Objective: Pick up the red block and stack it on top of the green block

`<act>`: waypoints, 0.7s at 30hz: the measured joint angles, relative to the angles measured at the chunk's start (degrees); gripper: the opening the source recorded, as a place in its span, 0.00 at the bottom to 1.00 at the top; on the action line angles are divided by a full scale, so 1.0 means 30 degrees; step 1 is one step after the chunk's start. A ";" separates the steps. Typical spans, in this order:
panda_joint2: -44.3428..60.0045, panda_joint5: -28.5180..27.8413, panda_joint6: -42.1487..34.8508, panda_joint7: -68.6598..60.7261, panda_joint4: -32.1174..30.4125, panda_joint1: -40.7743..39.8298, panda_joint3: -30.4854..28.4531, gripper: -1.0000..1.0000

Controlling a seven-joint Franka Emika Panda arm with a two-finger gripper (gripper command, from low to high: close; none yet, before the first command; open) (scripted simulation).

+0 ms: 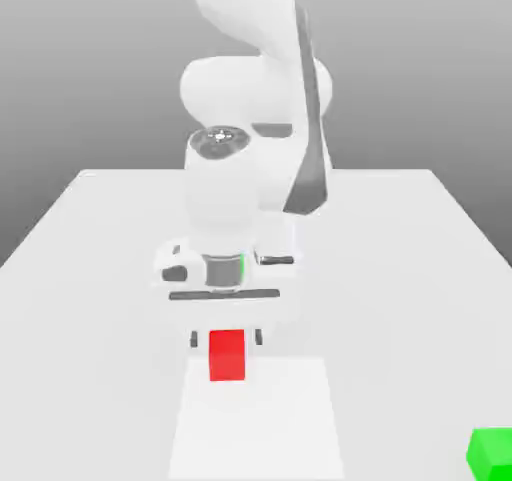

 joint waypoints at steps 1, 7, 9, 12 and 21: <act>0.0000 0.0000 0.0000 0.0000 0.0000 0.0000 0.0000 0.00; 0.0097 -0.0050 0.0075 0.0046 0.0010 -0.0090 0.0074 0.00; -0.0913 -0.0426 -0.0793 0.0336 -0.0130 0.0072 -0.0176 0.00; -0.2875 -0.1034 -0.2479 0.0767 -0.0402 -0.0001 -0.0273 0.00; -0.3498 -0.0449 -0.6301 0.2521 0.2790 0.2346 0.1091 0.00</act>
